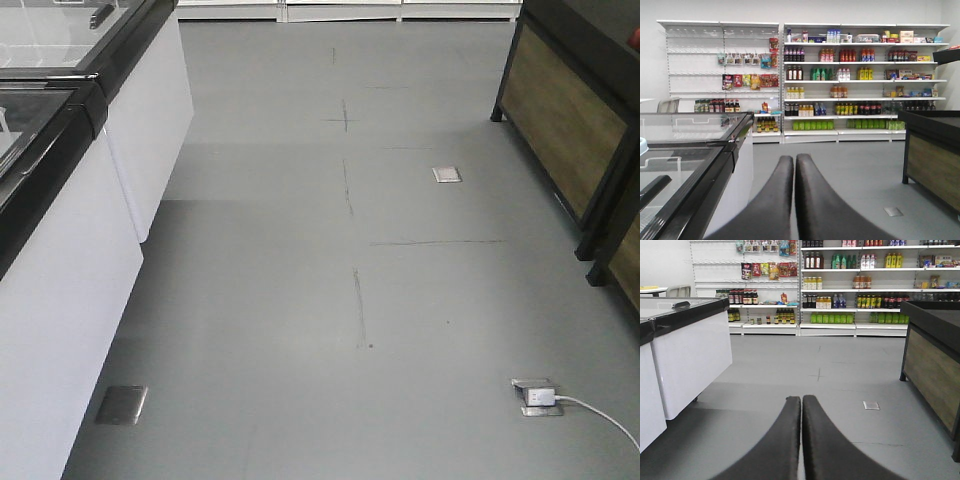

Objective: Left arm holds basket, right arm returns cookies

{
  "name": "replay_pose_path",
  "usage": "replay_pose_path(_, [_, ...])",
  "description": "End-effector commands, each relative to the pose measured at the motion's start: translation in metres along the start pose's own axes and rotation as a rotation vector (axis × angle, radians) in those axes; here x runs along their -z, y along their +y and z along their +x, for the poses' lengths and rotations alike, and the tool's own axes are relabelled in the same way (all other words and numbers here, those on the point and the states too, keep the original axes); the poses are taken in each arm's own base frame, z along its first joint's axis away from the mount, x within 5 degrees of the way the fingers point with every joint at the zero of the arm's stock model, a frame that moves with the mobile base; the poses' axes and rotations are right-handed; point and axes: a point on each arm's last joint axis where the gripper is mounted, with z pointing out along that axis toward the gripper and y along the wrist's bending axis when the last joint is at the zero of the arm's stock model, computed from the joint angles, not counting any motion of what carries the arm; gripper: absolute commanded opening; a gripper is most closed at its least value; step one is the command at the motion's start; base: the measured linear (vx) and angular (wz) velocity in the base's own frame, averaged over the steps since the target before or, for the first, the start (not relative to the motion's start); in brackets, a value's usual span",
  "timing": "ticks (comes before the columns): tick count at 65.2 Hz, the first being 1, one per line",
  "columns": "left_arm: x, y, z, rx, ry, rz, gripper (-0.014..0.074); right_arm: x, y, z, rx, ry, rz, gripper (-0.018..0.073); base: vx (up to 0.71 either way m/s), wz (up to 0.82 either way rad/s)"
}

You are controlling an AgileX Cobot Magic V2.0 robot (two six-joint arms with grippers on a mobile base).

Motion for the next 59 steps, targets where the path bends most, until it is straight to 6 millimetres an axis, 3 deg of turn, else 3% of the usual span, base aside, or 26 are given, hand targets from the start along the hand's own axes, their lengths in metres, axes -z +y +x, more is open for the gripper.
replay_pose_path(1, [-0.013,-0.001,-0.025,0.021,0.017,0.0,-0.0006,0.001,0.0,-0.008,0.007,-0.084,-0.004,-0.0008,0.0,0.0])
replay_pose_path(14, [-0.038,-0.002,-0.038,0.02,0.243,-0.016,-0.0006,0.001,0.0,-0.008,0.007,-0.084,-0.004,-0.0008,0.0,0.0])
replay_pose_path(22, [-0.05,-0.001,-0.036,0.035,0.31,-0.022,-0.0006,0.001,0.0,-0.008,0.007,-0.084,-0.004,-0.0008,0.0,0.0])
replay_pose_path(45, [-0.054,-0.001,-0.033,0.037,0.335,-0.024,0.0001,0.001,0.0,-0.008,0.007,-0.084,-0.004,-0.0008,0.0,0.0])
replay_pose_path(59, [-0.054,-0.001,-0.035,0.133,0.408,-0.052,0.008,0.001,0.0,-0.008,0.007,-0.084,-0.004,-0.0008,0.0,0.0])
